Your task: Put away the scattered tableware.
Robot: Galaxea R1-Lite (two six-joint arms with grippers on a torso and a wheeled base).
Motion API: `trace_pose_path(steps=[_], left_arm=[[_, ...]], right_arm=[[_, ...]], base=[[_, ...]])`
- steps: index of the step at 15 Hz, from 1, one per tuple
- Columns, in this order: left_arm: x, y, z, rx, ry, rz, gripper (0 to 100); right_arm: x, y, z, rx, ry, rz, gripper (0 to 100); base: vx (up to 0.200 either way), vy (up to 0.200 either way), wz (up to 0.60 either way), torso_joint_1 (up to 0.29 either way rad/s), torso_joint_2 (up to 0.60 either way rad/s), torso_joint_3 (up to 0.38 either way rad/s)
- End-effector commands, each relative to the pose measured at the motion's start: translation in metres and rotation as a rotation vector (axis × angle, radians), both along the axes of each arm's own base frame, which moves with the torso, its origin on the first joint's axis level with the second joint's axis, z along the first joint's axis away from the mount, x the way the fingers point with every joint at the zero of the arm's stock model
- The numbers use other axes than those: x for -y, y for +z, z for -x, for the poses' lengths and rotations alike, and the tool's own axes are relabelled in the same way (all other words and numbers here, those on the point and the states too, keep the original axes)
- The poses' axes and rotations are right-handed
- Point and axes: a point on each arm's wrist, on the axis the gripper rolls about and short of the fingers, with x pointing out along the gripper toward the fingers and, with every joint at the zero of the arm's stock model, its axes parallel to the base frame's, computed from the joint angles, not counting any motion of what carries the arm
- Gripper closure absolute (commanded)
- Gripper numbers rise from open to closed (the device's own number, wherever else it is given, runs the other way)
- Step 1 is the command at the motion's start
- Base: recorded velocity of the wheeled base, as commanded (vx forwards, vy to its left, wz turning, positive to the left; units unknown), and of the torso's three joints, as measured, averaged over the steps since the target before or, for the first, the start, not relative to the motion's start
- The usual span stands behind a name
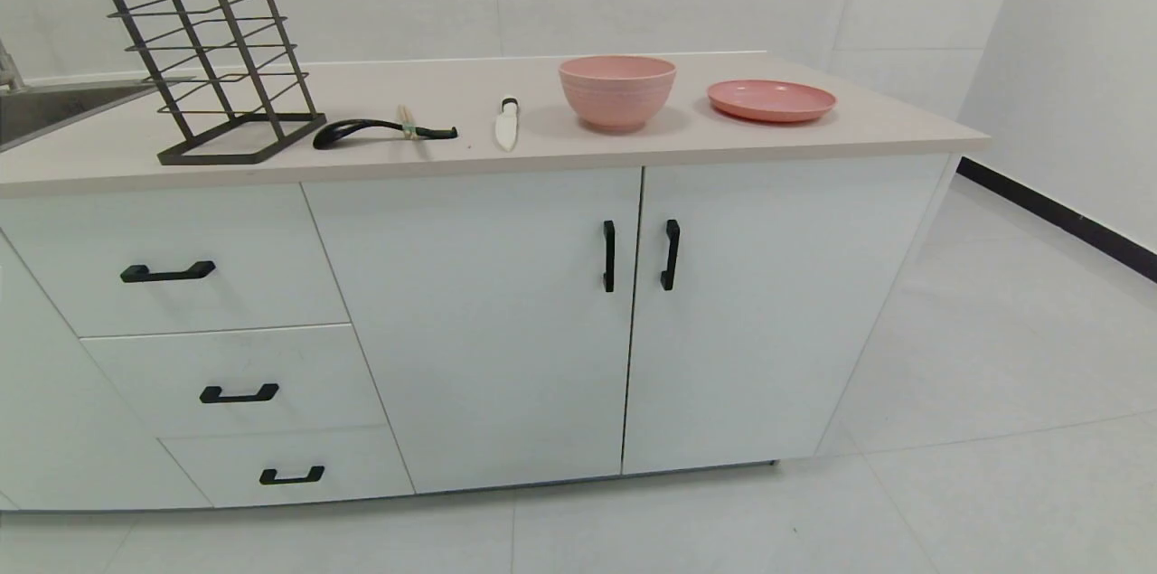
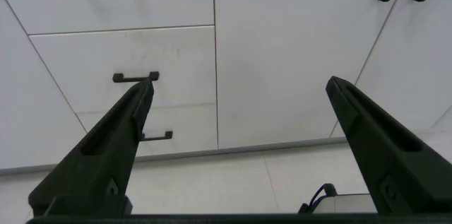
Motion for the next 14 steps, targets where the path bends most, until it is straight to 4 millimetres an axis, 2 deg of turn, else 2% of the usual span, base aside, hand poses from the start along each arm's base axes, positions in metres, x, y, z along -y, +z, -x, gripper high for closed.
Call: trace_pose_path(steps=[1, 2, 4, 5, 6, 7, 8, 9, 10, 11, 13, 14], left_arm=[[0.0, 0.0, 0.0, 0.0, 0.002, -0.001, 0], [0.0, 0.0, 0.0, 0.0, 0.002, -0.001, 0], [0.0, 0.0, 0.0, -0.002, 0.0, -0.003, 0], [0.0, 0.0, 0.0, -0.002, 0.0, -0.003, 0], [0.0, 0.0, 0.0, 0.0, 0.0, -0.005, 0], [0.0, 0.0, 0.0, -0.002, 0.0, -0.005, 0], [0.0, 0.0, 0.0, -0.002, 0.0, -0.005, 0], [0.0, 0.0, 0.0, -0.002, 0.0, -0.003, 0], [0.0, 0.0, 0.0, -0.002, 0.0, -0.005, 0], [0.0, 0.0, 0.0, -0.002, 0.0, -0.005, 0], [0.0, 0.0, 0.0, -0.002, 0.0, -0.005, 0], [0.0, 0.0, 0.0, -0.002, 0.0, -0.005, 0]], right_arm=[[0.0, 0.006, 0.0, 0.053, 0.0, -0.001, 100], [0.0, 0.024, 0.004, 0.161, 0.0, 0.005, 100], [0.0, 0.05, 0.015, 0.257, 0.005, 0.014, 100], [0.0, 0.05, 0.015, 0.257, 0.005, 0.014, 100], [-0.003, 0.084, 0.011, 0.24, 0.141, 0.031, 100], [-0.004, 0.097, 0.004, 0.206, 0.204, 0.033, 100], [-0.005, 0.103, -0.002, 0.18, 0.23, 0.032, 100], [-0.006, 0.112, -0.019, 0.101, 0.283, 0.026, 100], [-0.007, 0.112, -0.03, 0.042, 0.327, 0.018, 100], [-0.008, 0.111, -0.038, -0.002, 0.352, 0.012, 0], [-0.008, 0.111, -0.048, -0.047, 0.363, 0.007, 0], [-0.01, 0.112, -0.064, -0.106, 0.4, -0.001, 0]], base=[[0.0, 0.0, 0.0, 0.0, 0.0, 0.0], [0.0, 0.0, 0.0, 0.0, 0.0, 0.0], [0.0, 0.0, 0.0, 0.0, 0.0, 0.0], [0.0, 0.0, 0.0, 0.0, 0.0, 0.0], [0.0, 0.0, 0.0, 0.0, 0.0, 0.0], [0.0, 0.0, 0.0, 0.0, 0.0, 0.0], [0.0, 0.0, 0.0, 0.0, 0.0, 0.0], [0.0, 0.0, 0.0, 0.0, 0.0, 0.0], [0.0, 0.0, 0.0, 0.0, 0.0, 0.0], [0.0, 0.0, 0.0, 0.0, 0.0, 0.0], [0.0, 0.0, 0.0, 0.0, 0.0, 0.0], [0.0, 0.0, 0.0, 0.0, 0.0, 0.0]])
